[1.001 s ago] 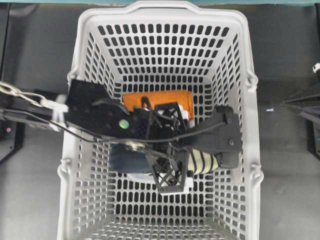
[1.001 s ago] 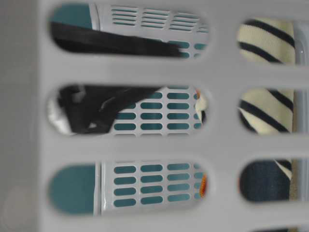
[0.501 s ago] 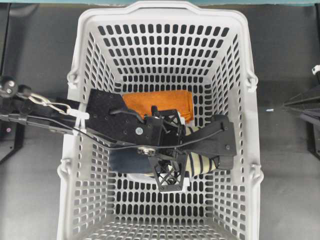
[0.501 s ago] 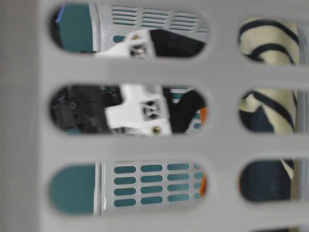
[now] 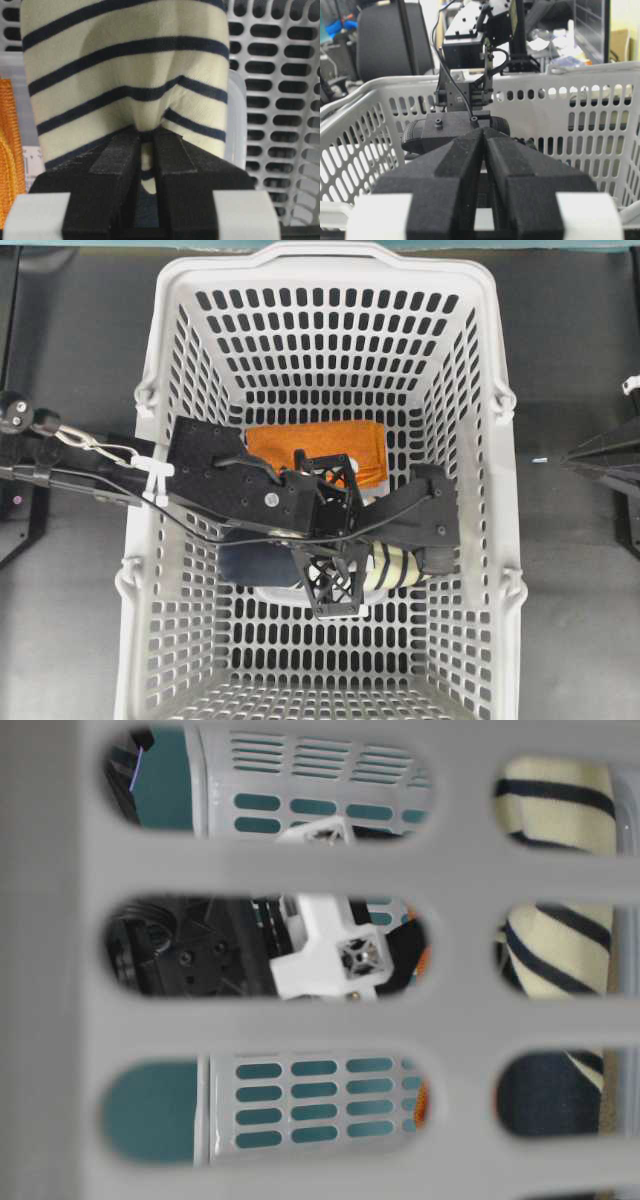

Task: Pick up the slipper from the shopping basket with the left arm.
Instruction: 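Close the left gripper on the striped slipper's upper, then lift the gripped slipper upward out of the basket with the left gripper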

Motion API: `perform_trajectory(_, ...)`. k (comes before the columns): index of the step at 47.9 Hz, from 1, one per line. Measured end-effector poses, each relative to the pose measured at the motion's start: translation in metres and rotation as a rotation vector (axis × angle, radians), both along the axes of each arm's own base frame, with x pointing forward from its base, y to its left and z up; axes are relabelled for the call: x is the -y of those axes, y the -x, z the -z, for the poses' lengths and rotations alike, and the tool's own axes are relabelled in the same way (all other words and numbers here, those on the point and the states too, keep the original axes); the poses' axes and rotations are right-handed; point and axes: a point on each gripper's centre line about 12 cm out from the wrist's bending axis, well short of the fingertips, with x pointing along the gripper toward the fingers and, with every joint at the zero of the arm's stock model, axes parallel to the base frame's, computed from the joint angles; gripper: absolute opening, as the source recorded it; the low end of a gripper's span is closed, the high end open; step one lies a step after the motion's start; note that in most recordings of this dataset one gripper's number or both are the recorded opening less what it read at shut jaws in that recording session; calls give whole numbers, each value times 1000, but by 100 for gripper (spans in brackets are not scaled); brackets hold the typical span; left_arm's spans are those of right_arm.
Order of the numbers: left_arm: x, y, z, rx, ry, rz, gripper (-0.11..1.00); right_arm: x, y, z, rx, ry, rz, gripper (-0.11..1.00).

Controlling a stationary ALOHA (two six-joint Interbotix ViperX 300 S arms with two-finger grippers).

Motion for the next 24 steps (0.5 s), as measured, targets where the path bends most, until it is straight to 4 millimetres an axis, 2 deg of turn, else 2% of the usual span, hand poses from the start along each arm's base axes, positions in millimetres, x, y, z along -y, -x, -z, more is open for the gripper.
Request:
perform_trajectory(9, 3, 1, -34, -3, -1, 2, 5, 0, 0, 0, -2, 0, -2, 0)
perform_trajectory(18, 5, 8, -89, -57, -11, 2, 5, 0, 0, 1, -2, 0, -2, 0)
perform_trajectory(24, 3, 16, -136, -77, -15, 2, 5, 0, 0, 1, -2, 0, -2, 0)
